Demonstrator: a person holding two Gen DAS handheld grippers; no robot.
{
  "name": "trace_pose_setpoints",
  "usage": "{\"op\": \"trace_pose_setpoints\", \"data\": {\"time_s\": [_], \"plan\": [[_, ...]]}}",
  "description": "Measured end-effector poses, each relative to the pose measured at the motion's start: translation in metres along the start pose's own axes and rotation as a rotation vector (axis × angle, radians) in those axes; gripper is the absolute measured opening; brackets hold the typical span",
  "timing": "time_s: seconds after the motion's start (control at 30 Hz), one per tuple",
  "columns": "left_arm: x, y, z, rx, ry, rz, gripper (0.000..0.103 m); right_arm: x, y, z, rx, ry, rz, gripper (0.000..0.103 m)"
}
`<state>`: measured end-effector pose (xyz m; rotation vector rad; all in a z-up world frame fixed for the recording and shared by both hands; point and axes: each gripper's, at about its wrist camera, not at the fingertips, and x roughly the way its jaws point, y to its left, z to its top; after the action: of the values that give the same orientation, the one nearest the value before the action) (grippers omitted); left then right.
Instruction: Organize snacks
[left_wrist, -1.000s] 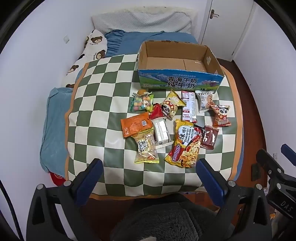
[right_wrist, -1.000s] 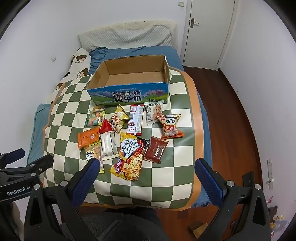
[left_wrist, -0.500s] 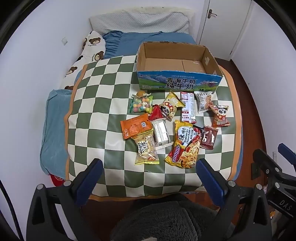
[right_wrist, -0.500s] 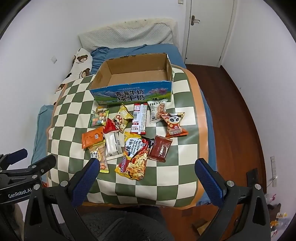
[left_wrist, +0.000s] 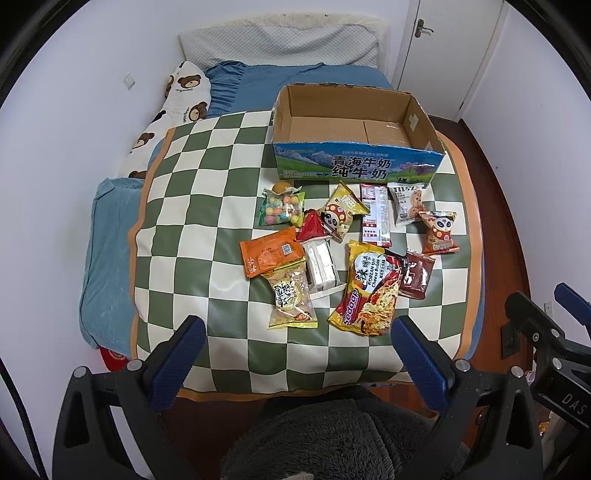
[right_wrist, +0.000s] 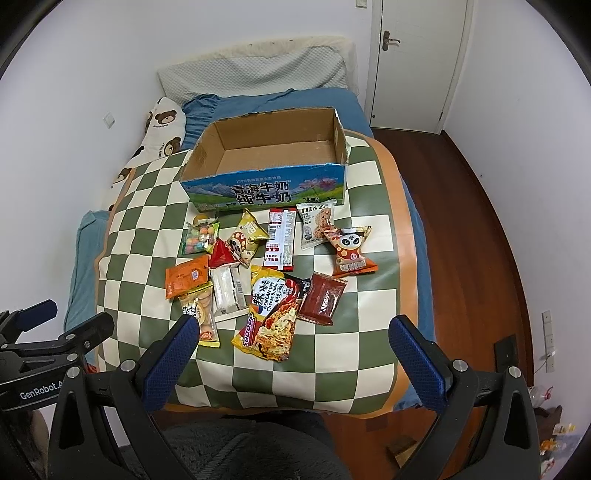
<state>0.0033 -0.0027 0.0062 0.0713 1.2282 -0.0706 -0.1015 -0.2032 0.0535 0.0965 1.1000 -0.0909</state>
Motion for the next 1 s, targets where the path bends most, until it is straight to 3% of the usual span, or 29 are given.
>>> {"op": "trace_pose_setpoints", "data": {"time_s": [1.0], "plan": [[-0.016, -0.013, 0.003, 0.003, -0.015, 0.002, 0.103, -0.014, -0.01, -0.002, 0.008, -0.023, 0.006, 0.103]]}}
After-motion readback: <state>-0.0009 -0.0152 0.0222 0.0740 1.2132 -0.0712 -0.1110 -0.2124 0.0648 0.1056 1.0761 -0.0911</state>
